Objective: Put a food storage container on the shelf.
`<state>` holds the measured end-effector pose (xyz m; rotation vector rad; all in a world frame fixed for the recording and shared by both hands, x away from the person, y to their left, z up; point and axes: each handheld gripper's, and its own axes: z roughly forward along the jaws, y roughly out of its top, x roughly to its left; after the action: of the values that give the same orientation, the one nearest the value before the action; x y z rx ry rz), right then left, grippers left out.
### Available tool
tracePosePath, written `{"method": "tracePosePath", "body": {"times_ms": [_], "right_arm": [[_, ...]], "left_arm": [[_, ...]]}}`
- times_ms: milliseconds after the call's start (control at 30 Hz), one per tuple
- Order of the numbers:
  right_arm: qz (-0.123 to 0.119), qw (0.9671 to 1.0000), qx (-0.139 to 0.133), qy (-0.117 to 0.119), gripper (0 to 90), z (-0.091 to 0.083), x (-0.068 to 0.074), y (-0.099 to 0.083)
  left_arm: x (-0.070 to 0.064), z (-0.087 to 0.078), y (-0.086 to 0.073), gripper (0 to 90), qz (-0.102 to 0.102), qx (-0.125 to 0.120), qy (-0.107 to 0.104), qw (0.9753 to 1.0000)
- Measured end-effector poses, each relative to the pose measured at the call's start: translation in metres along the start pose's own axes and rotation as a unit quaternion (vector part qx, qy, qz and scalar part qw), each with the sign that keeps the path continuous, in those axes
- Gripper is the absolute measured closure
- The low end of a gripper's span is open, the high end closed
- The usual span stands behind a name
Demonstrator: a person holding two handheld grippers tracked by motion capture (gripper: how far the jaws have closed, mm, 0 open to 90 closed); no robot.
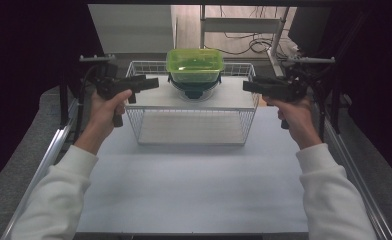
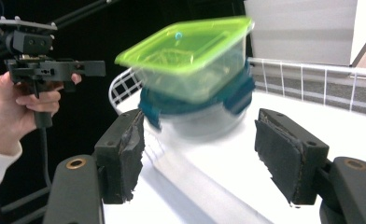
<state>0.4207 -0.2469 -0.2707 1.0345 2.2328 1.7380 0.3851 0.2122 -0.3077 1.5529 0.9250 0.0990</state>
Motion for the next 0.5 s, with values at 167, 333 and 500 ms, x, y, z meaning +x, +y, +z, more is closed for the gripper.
{"method": "tracePosePath", "body": {"times_ms": [167,333,500], "right_arm": [[-0.045,0.9984,0.028,-0.019,32.7,-0.017,0.015,-0.030],[-0.051,0.9977,0.044,-0.006,32.6,-0.026,0.028,-0.068],[-0.038,0.9977,0.056,0.011,32.6,-0.029,0.035,-0.112]], "left_arm": [[-0.010,-0.009,-0.035,21.3,0.009,0.019,-0.009,0.9997],[-0.015,-0.010,-0.081,21.9,0.022,0.060,0.003,0.9979],[-0.017,-0.011,-0.122,22.5,0.032,0.091,0.014,0.9953]]}}
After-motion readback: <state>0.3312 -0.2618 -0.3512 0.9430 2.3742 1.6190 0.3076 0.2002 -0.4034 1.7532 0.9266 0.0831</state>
